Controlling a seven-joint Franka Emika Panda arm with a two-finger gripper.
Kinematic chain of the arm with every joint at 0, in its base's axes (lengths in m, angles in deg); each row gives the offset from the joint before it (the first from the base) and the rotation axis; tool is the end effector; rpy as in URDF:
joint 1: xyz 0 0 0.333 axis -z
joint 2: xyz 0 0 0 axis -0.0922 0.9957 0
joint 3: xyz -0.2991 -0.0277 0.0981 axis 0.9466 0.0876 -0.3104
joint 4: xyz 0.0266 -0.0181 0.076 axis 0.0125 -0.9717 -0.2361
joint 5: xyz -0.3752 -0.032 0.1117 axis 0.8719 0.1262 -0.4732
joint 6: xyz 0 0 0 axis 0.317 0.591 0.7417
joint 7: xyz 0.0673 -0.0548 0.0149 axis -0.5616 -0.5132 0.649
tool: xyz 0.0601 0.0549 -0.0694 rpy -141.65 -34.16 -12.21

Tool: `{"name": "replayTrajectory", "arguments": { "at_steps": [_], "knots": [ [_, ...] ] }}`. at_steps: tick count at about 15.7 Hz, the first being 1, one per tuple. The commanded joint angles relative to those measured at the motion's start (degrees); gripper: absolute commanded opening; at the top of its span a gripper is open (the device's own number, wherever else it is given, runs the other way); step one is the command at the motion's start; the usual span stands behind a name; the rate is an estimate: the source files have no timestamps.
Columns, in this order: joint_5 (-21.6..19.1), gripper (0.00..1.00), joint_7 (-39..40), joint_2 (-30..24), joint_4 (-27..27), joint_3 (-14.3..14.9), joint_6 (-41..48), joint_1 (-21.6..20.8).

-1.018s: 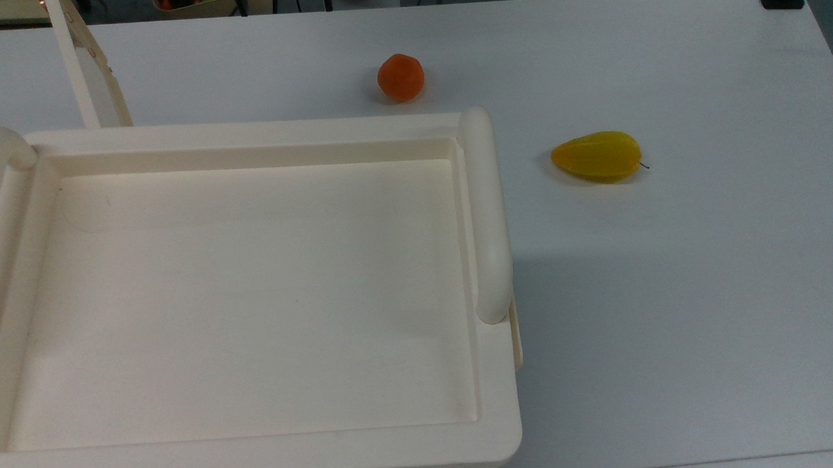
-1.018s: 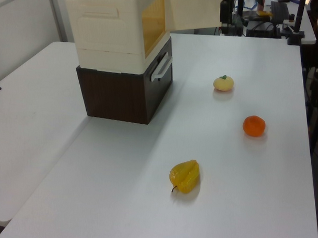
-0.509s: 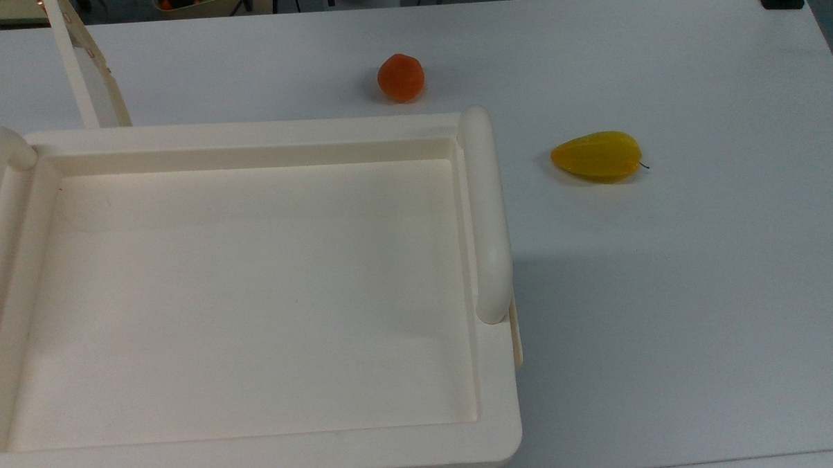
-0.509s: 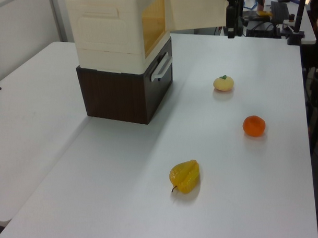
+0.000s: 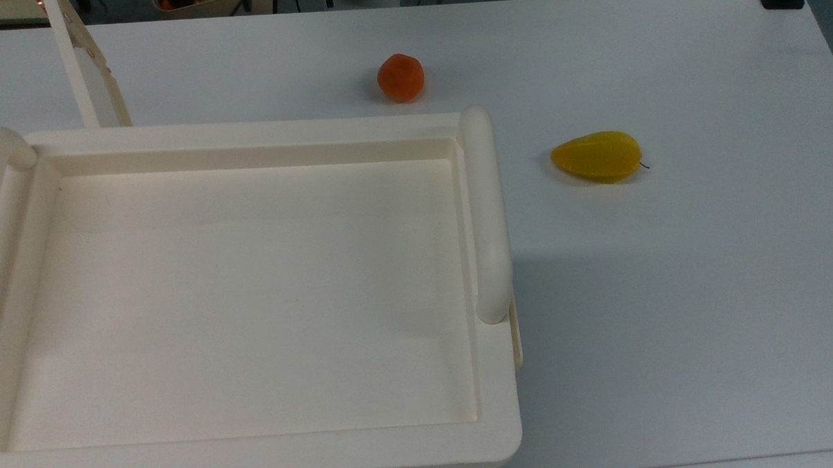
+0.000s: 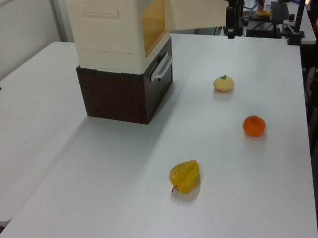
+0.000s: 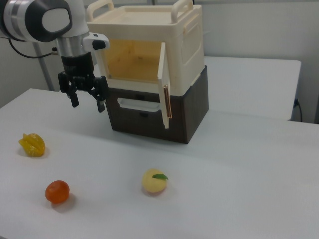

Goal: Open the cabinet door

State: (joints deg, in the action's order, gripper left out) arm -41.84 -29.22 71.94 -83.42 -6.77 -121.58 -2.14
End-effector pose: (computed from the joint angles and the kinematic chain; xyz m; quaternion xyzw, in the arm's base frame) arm 0.5541 -0.0017 0.5935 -0.9986 -0.0463 0.0251 0.0015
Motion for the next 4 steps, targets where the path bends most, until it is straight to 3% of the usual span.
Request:
{"name": "replayTrajectory", "arguments": {
  "at_steps": [1, 4],
  "knots": [
    [0.91, 1.0, -1.27, -1.78, -2.4, -5.84, -2.27, 5.66],
    [0.91, 1.0, -1.27, -1.87, -2.4, -6.55, -2.09, 6.29]
  ]
}}
